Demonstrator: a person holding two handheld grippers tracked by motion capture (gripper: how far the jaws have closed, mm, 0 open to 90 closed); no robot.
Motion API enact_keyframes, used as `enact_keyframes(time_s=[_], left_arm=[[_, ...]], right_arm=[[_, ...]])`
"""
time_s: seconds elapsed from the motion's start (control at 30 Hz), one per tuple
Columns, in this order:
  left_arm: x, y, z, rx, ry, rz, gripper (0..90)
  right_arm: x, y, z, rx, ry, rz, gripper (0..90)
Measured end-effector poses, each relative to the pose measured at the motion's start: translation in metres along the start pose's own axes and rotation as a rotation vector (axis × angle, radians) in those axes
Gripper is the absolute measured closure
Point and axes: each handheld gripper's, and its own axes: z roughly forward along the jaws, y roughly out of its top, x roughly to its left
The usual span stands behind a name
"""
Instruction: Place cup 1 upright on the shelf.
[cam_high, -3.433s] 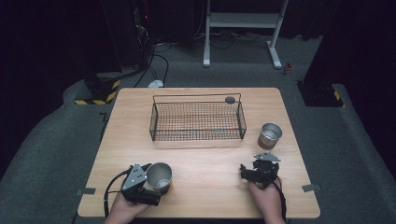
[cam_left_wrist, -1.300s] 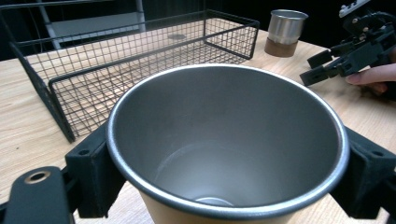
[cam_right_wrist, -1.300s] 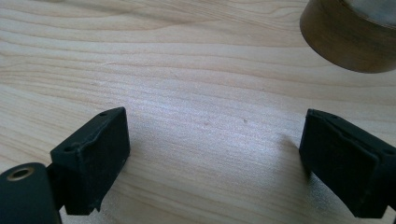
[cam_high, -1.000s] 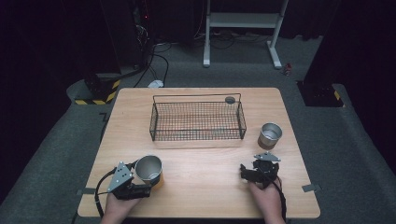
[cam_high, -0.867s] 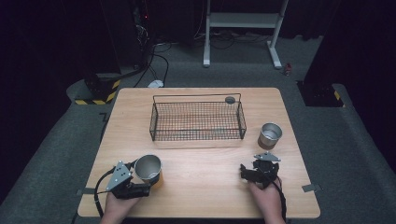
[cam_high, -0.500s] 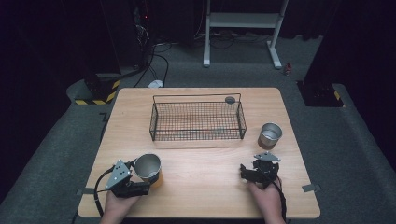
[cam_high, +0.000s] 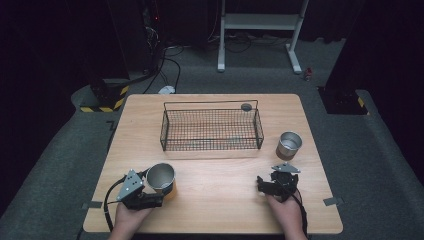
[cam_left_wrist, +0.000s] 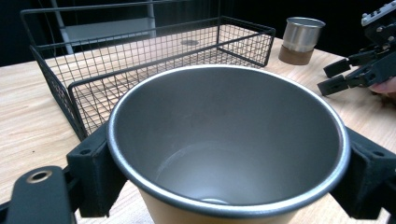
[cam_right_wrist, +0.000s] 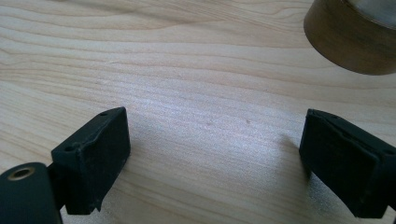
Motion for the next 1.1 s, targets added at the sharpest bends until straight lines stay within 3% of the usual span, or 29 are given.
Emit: enact_keyframes(time_s=[0.3, 0.53, 0.6, 1.1], left_arm=[[0.000, 0.007, 0.007, -0.002, -0.005, -0.007, 13.2], [-0.004, 0.018, 0.019, 0.022, -0.014, 0.057, 13.2], [-0.005, 0.019, 0.021, 0.023, -0.016, 0.059, 13.2], [0.003, 0.028, 0.041, 0.007, -0.022, 0.021, 13.2]], right_arm=[[0.002, -0.001, -0.001, -0.001, 0.008, -0.009, 8.8], [0.001, -0.003, -0.004, 0.003, 0.024, -0.021, 8.5], [0.001, -0.004, -0.004, 0.003, 0.025, -0.021, 8.5], [0.003, -0.005, -0.005, 0.003, 0.025, -0.021, 8.4]])
